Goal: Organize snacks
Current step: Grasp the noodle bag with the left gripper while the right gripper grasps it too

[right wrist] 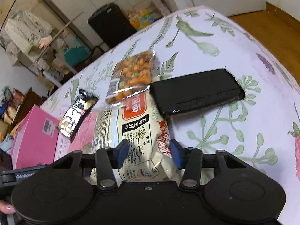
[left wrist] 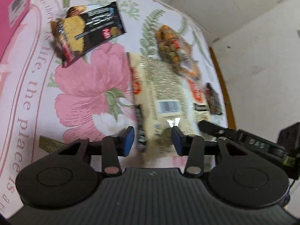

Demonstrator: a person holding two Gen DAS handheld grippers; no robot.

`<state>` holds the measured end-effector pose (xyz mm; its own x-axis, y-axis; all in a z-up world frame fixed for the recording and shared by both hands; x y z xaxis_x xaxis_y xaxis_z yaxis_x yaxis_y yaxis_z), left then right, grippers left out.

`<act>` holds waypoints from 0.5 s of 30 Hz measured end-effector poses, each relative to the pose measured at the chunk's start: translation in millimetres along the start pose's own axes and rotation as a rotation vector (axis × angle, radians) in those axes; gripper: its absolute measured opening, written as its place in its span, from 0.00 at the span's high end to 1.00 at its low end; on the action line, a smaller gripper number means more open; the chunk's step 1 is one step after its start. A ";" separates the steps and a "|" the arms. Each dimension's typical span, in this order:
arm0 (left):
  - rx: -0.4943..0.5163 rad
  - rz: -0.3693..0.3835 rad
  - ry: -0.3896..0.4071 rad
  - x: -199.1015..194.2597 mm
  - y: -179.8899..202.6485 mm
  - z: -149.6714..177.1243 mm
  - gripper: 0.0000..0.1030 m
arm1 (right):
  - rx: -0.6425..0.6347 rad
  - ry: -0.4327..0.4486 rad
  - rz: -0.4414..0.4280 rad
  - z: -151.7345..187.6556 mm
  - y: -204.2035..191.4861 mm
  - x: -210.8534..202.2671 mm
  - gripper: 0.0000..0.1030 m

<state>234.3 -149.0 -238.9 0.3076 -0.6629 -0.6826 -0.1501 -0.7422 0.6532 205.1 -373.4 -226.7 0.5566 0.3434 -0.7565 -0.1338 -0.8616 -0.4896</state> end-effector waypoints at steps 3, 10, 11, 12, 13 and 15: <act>0.027 0.045 -0.054 -6.8 5.3 -2.3 0.57 | -0.018 -0.064 -0.027 8.0 -9.4 -3.3 0.61; 0.037 -0.013 -0.118 -7.9 0.5 -2.7 0.47 | -0.083 -0.138 0.024 16.9 -18.8 -7.3 0.52; 0.039 -0.033 -0.100 -7.8 -1.1 -4.9 0.47 | -0.087 -0.130 0.041 16.3 -17.7 -6.1 0.44; 0.042 -0.048 -0.084 -8.1 -2.6 -6.3 0.46 | -0.088 -0.120 0.052 15.3 -16.3 -4.5 0.37; 0.046 -0.050 -0.078 -9.6 -4.1 -5.6 0.46 | -0.082 -0.107 0.057 13.0 -13.2 -3.0 0.33; 0.039 -0.030 -0.079 -7.6 -7.3 -4.6 0.46 | -0.052 -0.082 0.047 7.8 -7.8 4.4 0.29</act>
<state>237.4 -138.1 -237.0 0.2376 -0.6449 -0.7264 -0.1788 -0.7641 0.6199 202.2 -362.3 -229.5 0.4812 0.3297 -0.8123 -0.1147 -0.8950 -0.4311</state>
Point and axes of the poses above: each gripper's, at about its wrist camera, not at the fingertips, and x roughly the way its jaws point, y to its right, z to its underside, the point moved 5 cm from there along x, roughly the way its jaws point, and after that the axes turned 1 degree about -x, right-handed, at the moved point
